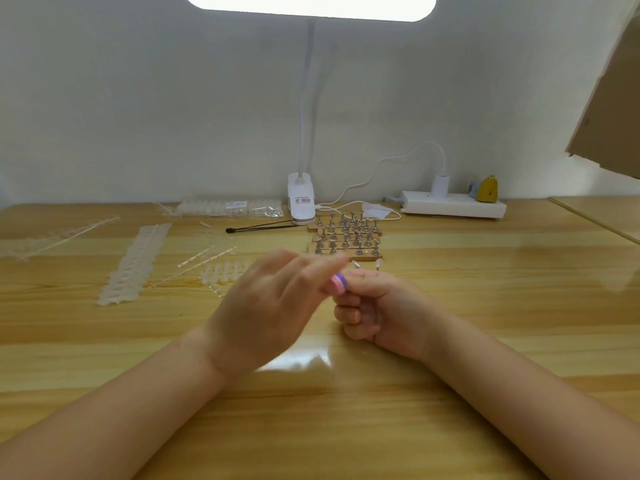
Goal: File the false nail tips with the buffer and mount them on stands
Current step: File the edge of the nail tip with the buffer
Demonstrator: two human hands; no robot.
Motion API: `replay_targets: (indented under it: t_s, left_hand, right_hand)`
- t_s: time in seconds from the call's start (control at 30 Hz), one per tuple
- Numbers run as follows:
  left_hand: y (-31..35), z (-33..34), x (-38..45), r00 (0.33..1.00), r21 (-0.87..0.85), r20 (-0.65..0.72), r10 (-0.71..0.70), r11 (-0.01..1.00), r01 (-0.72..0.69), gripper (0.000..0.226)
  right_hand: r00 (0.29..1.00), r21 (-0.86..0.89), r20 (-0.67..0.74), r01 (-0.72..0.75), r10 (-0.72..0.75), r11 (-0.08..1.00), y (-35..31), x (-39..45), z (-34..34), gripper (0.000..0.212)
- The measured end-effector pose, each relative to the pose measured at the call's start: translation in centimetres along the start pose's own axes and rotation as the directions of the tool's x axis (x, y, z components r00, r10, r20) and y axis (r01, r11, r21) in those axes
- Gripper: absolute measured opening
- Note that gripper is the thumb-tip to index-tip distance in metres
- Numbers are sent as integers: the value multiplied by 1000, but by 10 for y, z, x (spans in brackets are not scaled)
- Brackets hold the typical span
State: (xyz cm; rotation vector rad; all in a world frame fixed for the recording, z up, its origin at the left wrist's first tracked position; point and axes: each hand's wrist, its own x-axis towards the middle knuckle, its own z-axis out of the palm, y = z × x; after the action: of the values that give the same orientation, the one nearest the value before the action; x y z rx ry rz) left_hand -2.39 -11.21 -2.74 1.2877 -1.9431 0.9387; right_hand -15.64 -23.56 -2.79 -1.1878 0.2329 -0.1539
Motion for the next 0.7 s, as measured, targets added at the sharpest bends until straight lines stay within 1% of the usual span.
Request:
replay_targets:
  t_s: [0.07,0.1,0.17,0.23,0.27,0.37,0.4,0.43,0.5,0.57,0.6,0.63,0.7]
  left_hand:
    - [-6,-5,-2,998,32,-19,-65,997,66,42]
    - [-6,-5,-2,998,29,-30,-55,998,56,42]
    - [1,-1,0,998,4,-41,39,999,-38,43]
    - [9,4,1,993,1,-21,120,993,-120,47]
    - [8,4,1,994,9,-7,111,994,-111,48]
    - [-3,-2,-2,999,41,-5,-41,998,42,44]
    - [-6,-4,-3,998,50,-2,-65,997,65,43]
    - [-7,-5,-3,998,52,-1,-56,997,56,40]
    - [-3,-3,-3,999,26,-12,30,999,-30,40]
    - [5,2,-2,994,17,6,109,994,-110,49]
    - [6,4,-2,993,27,21,114,993,-114,52]
    - [5,4,-1,996,37,30,89,995,-90,51]
    - [-3,-1,-2,1000,57,19,-12,998,10,45]
  right_hand:
    - [1000,13,-12,-11,11,1000,0,0,1,18]
    - [1000,8,-10,-10,10,1000,1,0,1,19]
    - [1000,-28,3,1,-1,1000,0,-1,2,21]
    - [1000,-62,11,12,-11,998,-1,-2,3,13]
    - [1000,-62,9,8,-7,998,-2,-2,3,13]
    - [999,-40,-24,-28,27,999,-2,-2,3,22]
    - [999,-36,-26,-32,31,999,-2,-2,3,22]
    - [999,-37,-28,-32,31,999,-2,-2,3,24]
    - [999,-54,-27,-25,24,998,-2,-2,2,31]
    - [1000,-87,-13,-13,12,996,-3,-3,4,31]
    - [1000,-93,-9,-6,6,996,-3,-3,4,29]
    - [1000,-83,-14,-9,8,997,-3,-3,4,29]
    - [999,-56,-25,-26,25,998,-3,-3,3,26]
